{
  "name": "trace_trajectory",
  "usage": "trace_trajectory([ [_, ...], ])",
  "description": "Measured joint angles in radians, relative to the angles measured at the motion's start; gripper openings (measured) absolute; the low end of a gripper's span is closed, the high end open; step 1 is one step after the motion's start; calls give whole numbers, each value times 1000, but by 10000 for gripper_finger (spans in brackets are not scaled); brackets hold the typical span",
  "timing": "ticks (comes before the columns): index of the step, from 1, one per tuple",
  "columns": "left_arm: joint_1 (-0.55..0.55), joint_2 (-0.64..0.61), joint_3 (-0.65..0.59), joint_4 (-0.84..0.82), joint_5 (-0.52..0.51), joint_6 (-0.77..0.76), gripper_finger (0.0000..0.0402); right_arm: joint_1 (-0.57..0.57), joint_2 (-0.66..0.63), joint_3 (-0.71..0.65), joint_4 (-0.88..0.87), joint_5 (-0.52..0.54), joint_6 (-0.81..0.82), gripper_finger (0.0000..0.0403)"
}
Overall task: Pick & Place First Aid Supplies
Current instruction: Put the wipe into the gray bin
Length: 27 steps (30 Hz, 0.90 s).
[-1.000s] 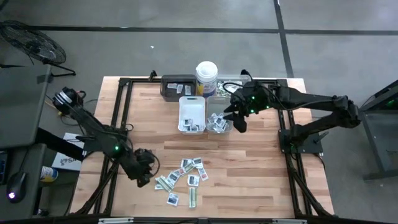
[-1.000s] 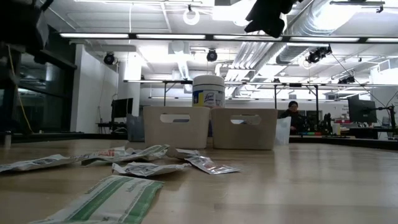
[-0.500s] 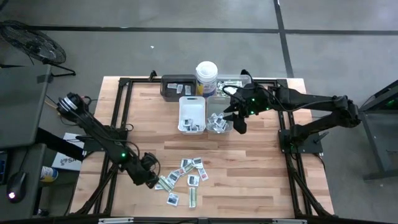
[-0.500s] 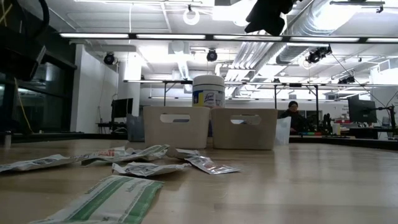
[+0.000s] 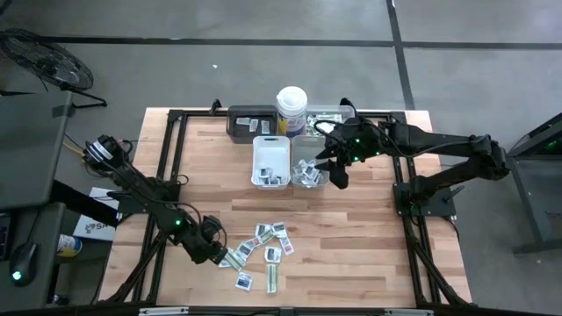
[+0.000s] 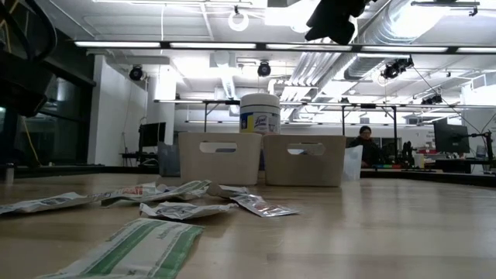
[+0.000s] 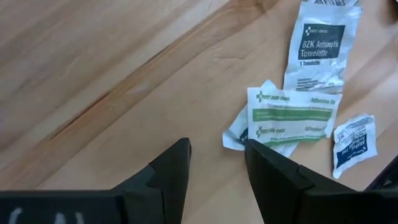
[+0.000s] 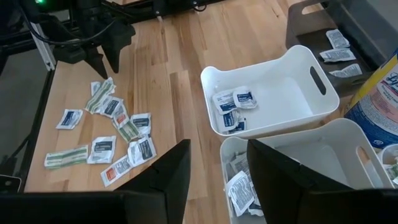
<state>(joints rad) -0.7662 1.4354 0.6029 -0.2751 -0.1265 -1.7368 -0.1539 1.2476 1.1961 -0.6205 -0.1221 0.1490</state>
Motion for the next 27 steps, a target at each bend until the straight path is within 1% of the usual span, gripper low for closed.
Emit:
trace_trajectory([
  [20,0,16,0,40,-38,-29,156,0,0,0,-3,-1,0,152],
  [27,0,89,53,54,-50,-27,156,23,0,0,-10,6,0,152],
])
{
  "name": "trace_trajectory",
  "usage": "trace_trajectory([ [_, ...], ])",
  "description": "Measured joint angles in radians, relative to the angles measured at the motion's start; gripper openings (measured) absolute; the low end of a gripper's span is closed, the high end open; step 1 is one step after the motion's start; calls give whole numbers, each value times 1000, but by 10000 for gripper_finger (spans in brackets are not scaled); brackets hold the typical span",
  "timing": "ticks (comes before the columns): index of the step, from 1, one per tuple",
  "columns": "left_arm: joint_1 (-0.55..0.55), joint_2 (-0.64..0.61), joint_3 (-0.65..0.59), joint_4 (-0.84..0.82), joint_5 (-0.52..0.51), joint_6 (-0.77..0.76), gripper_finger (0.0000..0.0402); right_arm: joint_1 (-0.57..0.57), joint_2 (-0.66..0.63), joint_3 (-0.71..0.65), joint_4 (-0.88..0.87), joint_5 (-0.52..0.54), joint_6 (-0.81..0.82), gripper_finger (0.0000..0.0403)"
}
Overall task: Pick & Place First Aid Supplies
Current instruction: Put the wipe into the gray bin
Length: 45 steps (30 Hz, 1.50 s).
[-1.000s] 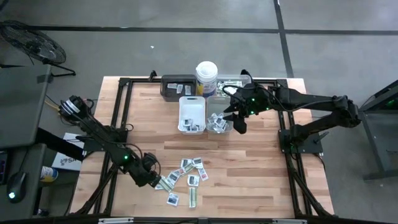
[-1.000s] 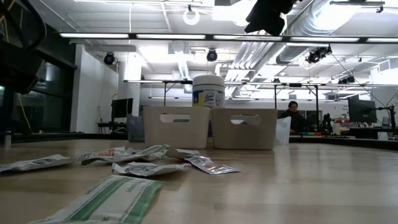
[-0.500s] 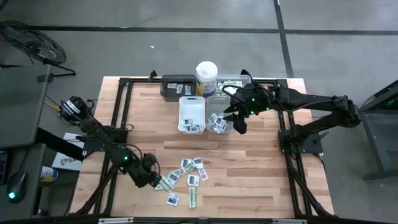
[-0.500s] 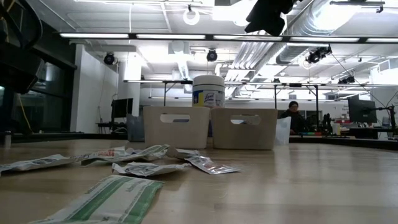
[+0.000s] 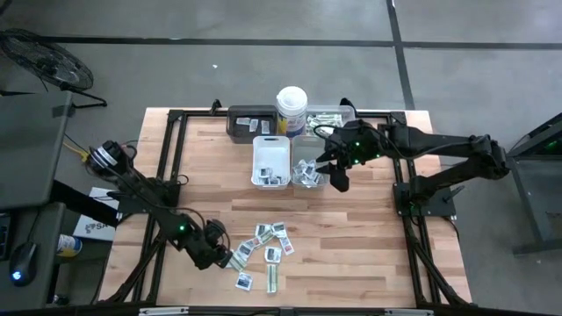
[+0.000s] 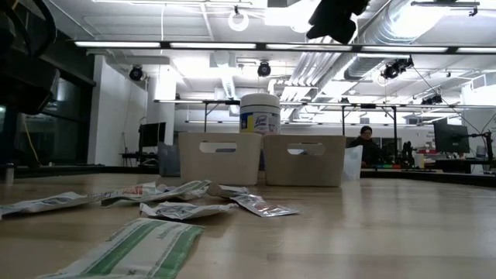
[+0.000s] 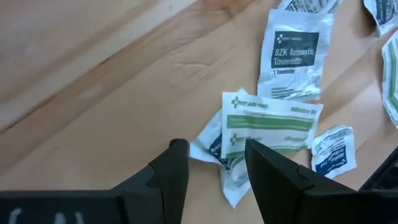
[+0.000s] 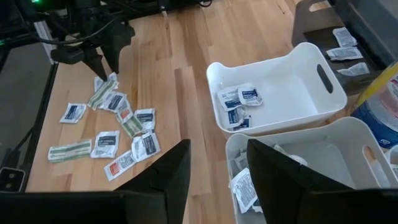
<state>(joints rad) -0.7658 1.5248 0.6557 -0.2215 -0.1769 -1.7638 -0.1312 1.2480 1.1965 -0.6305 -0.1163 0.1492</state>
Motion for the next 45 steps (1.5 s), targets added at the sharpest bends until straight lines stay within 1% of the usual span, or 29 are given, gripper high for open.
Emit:
trace_trajectory([
  [5,0,44,19,3,-1,1,155,23,0,0,-1,11,0,152],
  [10,0,49,19,-9,1,1,149,40,0,0,-7,12,0,152],
  [12,0,49,19,-12,2,2,136,43,0,0,-13,12,0,152],
  [19,0,49,16,-13,15,25,60,43,0,0,-44,12,5,152],
  [22,0,50,15,-13,25,32,34,43,0,0,-44,10,6,152],
  [25,0,50,15,-11,31,34,20,43,0,0,-44,10,6,152],
  [29,0,50,15,-6,30,63,17,43,0,0,-45,9,5,152],
  [32,0,51,21,-7,30,78,19,43,0,0,-52,9,3,152],
  [35,0,51,29,-8,29,106,37,43,0,0,-62,9,1,152],
  [42,0,29,34,-2,31,121,119,43,0,0,-69,9,0,152],
  [45,0,19,33,2,60,154,148,42,0,0,-69,9,-8,152],
])
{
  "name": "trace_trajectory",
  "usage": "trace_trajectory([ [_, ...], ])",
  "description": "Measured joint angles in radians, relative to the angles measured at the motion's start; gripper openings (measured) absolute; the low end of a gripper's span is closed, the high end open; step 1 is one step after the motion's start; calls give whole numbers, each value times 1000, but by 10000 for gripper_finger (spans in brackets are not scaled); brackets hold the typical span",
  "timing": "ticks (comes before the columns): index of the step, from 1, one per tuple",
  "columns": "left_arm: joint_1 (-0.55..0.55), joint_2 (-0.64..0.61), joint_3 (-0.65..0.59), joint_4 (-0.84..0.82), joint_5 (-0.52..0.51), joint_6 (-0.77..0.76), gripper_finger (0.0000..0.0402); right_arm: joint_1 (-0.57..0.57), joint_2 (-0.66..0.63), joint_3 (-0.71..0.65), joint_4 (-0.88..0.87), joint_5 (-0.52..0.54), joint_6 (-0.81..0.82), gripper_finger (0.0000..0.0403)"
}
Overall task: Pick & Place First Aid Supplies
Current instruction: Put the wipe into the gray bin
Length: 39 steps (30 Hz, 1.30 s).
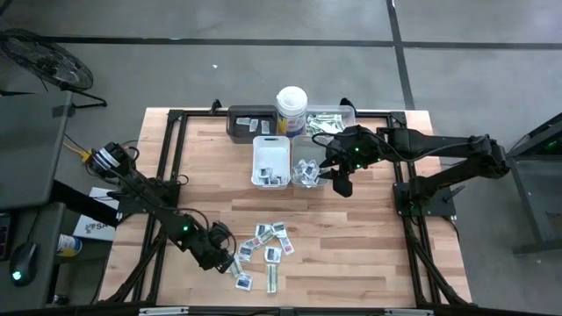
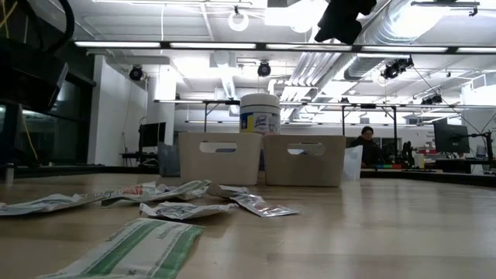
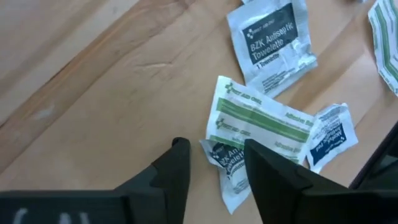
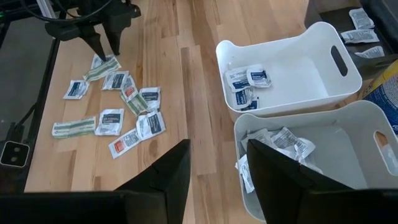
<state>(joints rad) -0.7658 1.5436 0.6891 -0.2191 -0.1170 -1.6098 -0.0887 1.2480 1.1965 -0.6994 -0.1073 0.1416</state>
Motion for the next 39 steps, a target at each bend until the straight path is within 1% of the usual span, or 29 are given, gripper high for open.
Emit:
trace_trajectory([
  [2,1,0,0,7,13,12,157,0,0,0,0,0,-5,152],
  [6,1,4,0,15,24,48,160,0,0,0,0,9,-9,152],
  [12,3,28,1,19,96,110,152,0,0,0,-1,11,-9,152],
  [17,3,32,2,19,107,117,142,0,0,0,-5,11,-9,152],
  [21,2,33,2,10,121,117,121,0,0,0,-15,14,-9,152],
  [25,1,43,2,12,108,113,92,0,0,0,-15,24,-7,152],
  [31,-2,63,2,60,105,87,54,0,0,0,-16,24,-2,152],
  [34,-2,63,1,57,95,90,37,0,0,0,-18,25,-2,152],
  [37,-3,63,1,59,88,99,10,0,0,0,-18,26,-8,152],
  [39,-3,63,1,60,85,119,5,0,0,0,-18,27,-9,152],
])
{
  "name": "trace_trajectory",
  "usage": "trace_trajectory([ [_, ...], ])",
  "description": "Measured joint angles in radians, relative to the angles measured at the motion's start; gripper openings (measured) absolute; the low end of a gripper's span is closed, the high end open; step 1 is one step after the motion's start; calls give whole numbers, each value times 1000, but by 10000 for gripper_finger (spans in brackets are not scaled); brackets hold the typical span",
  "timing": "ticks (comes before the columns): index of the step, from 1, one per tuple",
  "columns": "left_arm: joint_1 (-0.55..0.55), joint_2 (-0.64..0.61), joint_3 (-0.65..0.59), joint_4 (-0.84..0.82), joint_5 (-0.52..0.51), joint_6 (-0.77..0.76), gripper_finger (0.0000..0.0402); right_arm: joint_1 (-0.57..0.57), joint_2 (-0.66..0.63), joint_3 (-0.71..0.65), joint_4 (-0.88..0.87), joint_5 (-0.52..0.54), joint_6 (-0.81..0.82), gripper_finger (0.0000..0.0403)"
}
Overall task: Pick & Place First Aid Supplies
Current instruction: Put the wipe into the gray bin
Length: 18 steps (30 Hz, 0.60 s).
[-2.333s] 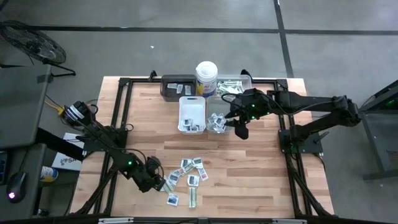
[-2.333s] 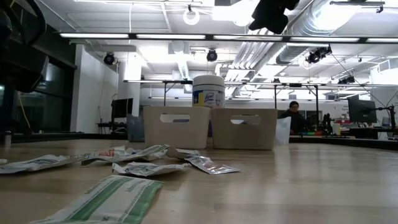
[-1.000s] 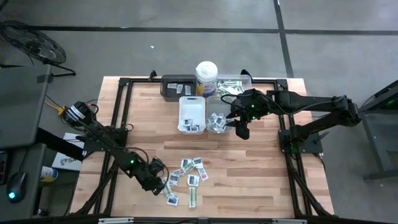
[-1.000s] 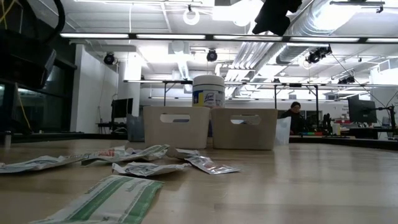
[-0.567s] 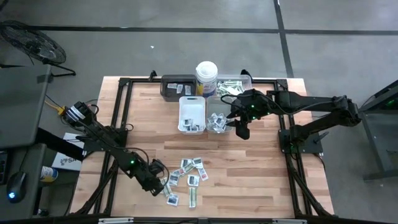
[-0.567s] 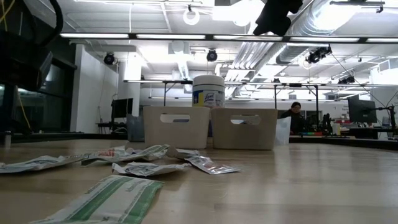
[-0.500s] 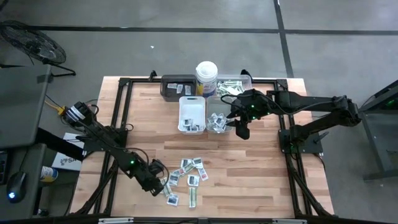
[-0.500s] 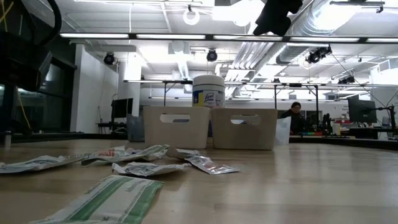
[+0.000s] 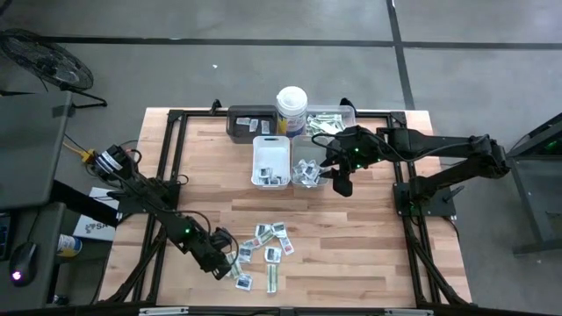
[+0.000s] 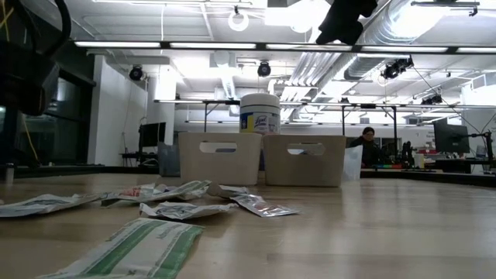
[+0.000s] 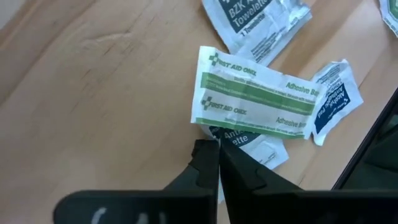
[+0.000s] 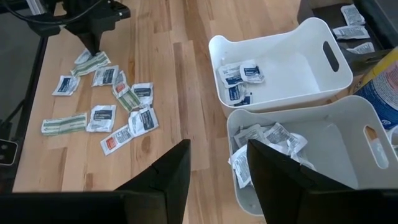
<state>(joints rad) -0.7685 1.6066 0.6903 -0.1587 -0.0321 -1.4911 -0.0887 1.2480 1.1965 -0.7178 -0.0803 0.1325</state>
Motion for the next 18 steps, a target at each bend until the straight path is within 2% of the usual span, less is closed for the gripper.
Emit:
trace_trajectory([
  [9,1,-26,-1,8,-5,51,1,0,0,0,-3,0,-9,152],
  [18,2,-162,-4,-147,-26,66,0,0,0,0,-3,0,-10,152],
])
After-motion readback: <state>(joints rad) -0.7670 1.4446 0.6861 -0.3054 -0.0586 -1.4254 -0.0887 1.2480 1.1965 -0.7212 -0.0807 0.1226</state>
